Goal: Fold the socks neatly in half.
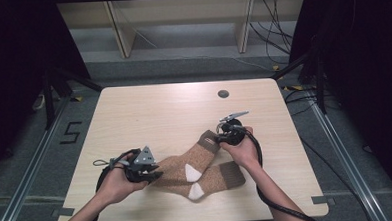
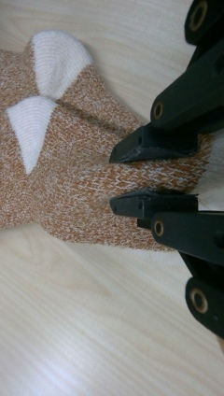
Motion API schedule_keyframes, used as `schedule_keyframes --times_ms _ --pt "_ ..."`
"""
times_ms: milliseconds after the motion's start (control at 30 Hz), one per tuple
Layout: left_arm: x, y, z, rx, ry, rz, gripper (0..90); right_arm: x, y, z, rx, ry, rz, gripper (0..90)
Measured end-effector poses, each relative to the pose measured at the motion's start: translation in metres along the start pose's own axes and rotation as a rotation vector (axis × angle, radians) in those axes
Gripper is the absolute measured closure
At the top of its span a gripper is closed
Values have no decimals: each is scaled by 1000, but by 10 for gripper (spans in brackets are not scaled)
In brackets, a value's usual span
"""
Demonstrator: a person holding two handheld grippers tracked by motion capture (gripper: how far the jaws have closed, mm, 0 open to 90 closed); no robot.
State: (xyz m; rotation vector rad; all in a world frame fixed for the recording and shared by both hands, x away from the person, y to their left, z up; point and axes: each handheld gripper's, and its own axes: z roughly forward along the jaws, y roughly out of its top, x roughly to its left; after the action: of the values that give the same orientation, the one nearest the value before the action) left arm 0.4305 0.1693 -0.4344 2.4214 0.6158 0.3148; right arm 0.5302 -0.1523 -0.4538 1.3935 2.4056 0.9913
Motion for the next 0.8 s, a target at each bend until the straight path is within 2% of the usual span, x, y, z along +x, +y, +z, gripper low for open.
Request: schedule_keyframes --times_ms 33,100,167,200,233,267,333,367,400,433,500,567,600,633,667,700,767,800 --pt "1 1 -2 -5 2 3 747 0 0 -2 -20 -1 3 806" --pt "1 2 -5 -20 1 5 747 1 -1 -11 -22 -1 -5 807" --pt "2 4 -8 -27 6 4 746 -2 -1 -21 -60 -8 -69 807" --pt "2 4 -9 -33 7 6 746 -2 -1 -21 -60 -8 -69 807" --pt "3 5 -10 -42 8 8 745 0 -3 -29 -70 -5 -43 807" --pt "3 5 -10 -42 8 8 744 0 -3 -29 -70 -5 -43 807" --pt "4 5 -10 -48 2 13 744 1 -5 -41 -65 -13 -48 807" --pt "4 5 -10 -47 4 18 742 1 -7 -44 -103 -22 -71 806" --pt "4 5 -10 -48 -1 20 742 4 -10 -50 -86 -11 -46 806" --pt "4 5 -10 -56 -7 18 742 5 -12 -56 -70 -14 -47 806" --pt "4 5 -9 -49 -7 26 741 6 -20 -64 -93 -18 -74 806" --pt "3 5 -6 -45 -17 29 741 10 -29 -71 -81 8 -47 805" --pt "4 5 -5 -42 -22 38 740 11 -35 -72 -116 -10 -75 805" --pt "3 5 -4 -36 -26 42 740 13 -39 -77 -76 -16 -46 805" --pt "2 4 -2 -29 -29 53 739 14 -48 -79 -84 -2 -60 805" --pt "2 4 -2 -29 -29 53 738 14 -48 -79 -84 -2 -60 805" --pt "1 5 1 -19 -35 65 738 17 -56 -84 -66 -10 -36 805" --pt "0 6 2 -24 -36 62 737 19 -60 -86 -60 10 -8 805"
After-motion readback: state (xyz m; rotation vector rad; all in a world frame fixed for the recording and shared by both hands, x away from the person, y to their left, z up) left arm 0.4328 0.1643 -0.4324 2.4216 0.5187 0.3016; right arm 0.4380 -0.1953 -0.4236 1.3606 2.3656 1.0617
